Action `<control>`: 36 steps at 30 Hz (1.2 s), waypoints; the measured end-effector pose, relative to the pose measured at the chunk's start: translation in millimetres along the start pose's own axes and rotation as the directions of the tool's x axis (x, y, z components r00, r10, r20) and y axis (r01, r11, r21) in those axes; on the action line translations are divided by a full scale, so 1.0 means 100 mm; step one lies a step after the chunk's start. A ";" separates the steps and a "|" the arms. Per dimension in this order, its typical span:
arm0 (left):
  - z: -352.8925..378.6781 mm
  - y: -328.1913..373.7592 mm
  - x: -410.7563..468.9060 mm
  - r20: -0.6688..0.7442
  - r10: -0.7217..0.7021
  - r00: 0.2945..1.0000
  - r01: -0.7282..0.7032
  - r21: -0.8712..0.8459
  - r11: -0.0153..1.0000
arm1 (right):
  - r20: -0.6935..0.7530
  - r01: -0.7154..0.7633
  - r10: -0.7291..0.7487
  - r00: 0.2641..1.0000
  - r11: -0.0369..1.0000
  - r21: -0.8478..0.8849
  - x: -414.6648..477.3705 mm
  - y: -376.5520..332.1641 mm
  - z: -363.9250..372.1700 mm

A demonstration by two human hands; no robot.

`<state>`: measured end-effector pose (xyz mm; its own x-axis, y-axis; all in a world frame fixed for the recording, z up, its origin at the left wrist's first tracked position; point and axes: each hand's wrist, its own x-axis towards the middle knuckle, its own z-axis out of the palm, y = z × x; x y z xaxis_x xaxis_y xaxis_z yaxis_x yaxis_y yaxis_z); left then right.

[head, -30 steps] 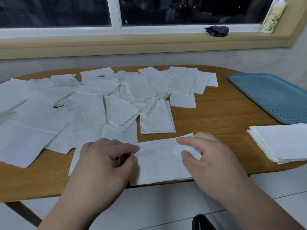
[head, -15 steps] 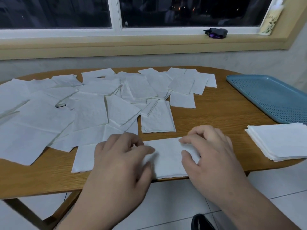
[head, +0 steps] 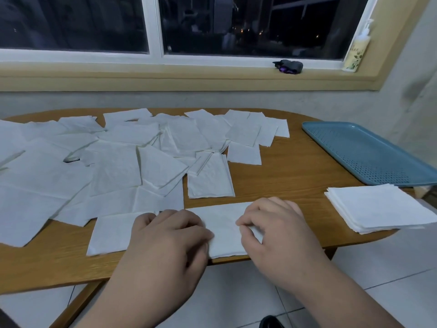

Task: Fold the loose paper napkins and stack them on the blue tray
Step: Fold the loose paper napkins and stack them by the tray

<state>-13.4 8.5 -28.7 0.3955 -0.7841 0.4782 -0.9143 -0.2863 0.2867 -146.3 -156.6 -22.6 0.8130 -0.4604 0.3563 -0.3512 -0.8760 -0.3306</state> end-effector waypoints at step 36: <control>0.06 -0.04 0.02 0.017 -0.039 0.999 0.040 -0.075 0.996 | -0.062 -0.285 0.279 0.958 0.933 -0.221 0.39 0.33 -0.12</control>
<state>-9.5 5.1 -34.4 0.4289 -0.7817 0.4528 -0.8886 -0.2749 0.3671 -131.7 -204.9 -8.5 0.6524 -0.6943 0.3038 -0.6623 -0.7172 -0.2168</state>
